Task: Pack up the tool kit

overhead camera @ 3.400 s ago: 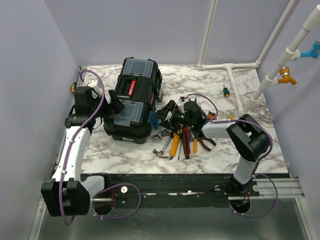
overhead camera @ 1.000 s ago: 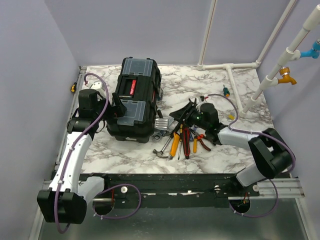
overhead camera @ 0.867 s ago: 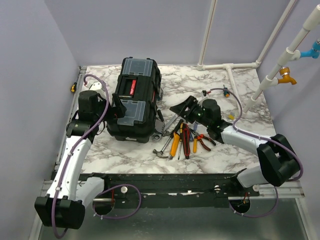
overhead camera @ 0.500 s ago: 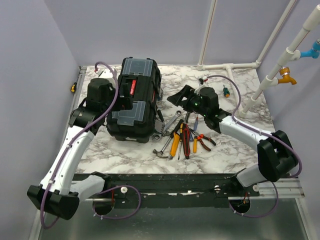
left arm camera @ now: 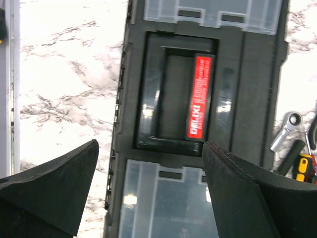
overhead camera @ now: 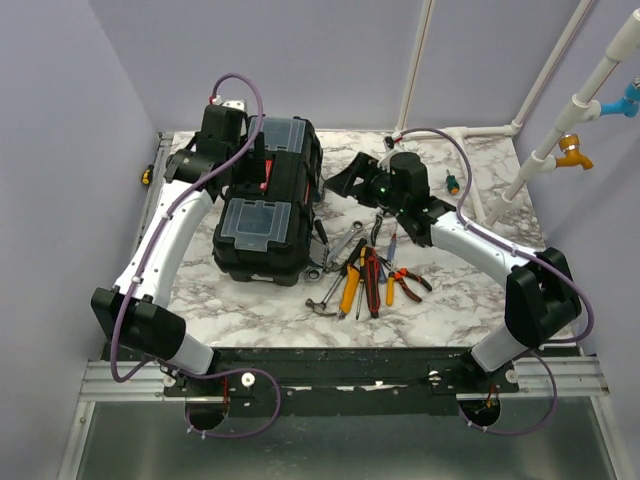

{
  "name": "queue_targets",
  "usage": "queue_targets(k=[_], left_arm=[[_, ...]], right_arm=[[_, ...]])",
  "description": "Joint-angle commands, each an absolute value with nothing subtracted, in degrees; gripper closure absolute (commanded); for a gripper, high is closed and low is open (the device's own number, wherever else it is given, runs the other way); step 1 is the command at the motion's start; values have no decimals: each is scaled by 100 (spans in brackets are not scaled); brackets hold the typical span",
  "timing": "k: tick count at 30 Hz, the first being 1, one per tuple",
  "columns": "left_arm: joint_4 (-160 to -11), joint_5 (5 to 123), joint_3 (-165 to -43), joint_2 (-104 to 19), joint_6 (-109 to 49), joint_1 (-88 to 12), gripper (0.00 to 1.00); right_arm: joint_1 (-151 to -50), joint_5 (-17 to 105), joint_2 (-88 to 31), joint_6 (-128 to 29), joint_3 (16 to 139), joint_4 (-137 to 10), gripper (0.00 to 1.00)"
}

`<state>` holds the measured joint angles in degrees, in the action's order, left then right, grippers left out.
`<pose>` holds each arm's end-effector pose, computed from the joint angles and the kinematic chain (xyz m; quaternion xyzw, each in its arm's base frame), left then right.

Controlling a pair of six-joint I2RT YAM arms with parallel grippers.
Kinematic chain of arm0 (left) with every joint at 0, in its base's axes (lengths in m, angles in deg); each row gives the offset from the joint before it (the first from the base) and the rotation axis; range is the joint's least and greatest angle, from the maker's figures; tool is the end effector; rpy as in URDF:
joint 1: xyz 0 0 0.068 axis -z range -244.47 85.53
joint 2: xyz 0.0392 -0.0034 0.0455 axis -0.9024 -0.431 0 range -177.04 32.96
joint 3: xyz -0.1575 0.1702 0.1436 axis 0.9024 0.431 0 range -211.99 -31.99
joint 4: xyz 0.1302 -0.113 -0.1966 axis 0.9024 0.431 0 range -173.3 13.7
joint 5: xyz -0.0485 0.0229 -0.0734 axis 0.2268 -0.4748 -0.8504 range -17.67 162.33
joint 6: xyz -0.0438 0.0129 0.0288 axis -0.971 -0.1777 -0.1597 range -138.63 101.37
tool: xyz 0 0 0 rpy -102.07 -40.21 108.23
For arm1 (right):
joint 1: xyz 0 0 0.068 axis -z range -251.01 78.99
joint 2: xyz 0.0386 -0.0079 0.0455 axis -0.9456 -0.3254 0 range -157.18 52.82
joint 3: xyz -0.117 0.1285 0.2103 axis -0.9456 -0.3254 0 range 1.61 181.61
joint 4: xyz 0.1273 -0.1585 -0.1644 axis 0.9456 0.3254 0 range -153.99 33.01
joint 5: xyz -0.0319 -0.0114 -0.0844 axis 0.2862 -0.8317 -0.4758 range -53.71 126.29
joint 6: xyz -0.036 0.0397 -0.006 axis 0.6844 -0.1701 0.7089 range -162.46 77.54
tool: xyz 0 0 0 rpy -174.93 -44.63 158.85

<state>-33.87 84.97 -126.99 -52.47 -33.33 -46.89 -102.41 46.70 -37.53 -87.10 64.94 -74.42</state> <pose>0.3018 -0.0874 0.4068 -0.0240 0.9012 -0.0213 0.4322 0.3139 0.1991 0.2885 0.0382 0.7993 0.4239 0.4241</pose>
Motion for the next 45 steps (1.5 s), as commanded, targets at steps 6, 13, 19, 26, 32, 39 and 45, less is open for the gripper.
queue_targets(k=[6,13,19,26,32,39,45], left_arm=[[-3709,6201,-12620,-5743,-3728,-6101,3],[-5262,3928,-11122,-5746,-5058,-6189,3],[-6405,3415,-10161,-5484,-5767,-5947,2],[-6756,3854,-9835,-4992,-5964,-5498,2],[-6705,4167,-9694,-4302,-6033,-5624,1],[-7672,4443,-8466,-3172,-6680,-6821,2],[-8218,4432,-7960,-3231,-6837,-7076,5]], right_arm=[[-10256,4358,-3867,-8702,7162,-6642,7],[-10249,4422,-3911,-8815,7595,-6025,7],[-10258,4690,-3856,-8822,8164,-5367,7],[-10352,4920,-4231,-9221,8939,-5004,7],[-11067,3672,-5469,-9498,11000,-3449,7],[-11464,3275,-7091,-9598,13387,-2146,6],[-11609,3039,-7782,-9781,14199,-1746,6]])
